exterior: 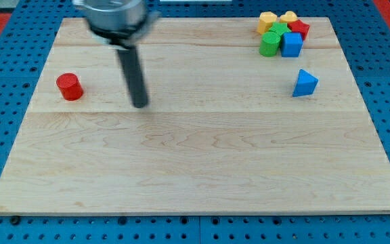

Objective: Move your arm to the center right

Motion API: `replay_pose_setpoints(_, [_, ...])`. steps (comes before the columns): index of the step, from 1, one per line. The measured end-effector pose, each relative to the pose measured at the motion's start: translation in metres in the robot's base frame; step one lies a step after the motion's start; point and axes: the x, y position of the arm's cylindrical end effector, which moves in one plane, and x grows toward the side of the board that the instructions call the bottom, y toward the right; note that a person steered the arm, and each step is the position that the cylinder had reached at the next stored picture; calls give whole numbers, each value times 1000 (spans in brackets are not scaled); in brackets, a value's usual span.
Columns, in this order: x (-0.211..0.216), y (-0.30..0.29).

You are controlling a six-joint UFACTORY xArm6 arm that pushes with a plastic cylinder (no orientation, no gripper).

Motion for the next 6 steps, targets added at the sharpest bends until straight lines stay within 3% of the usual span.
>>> replay_pose_setpoints(2, [39,181])
replay_pose_setpoints(3, [39,229])
replay_pose_setpoints(4, [21,279])
replay_pose_setpoints(5, [-26,320])
replay_pose_setpoints(6, [-48,324])
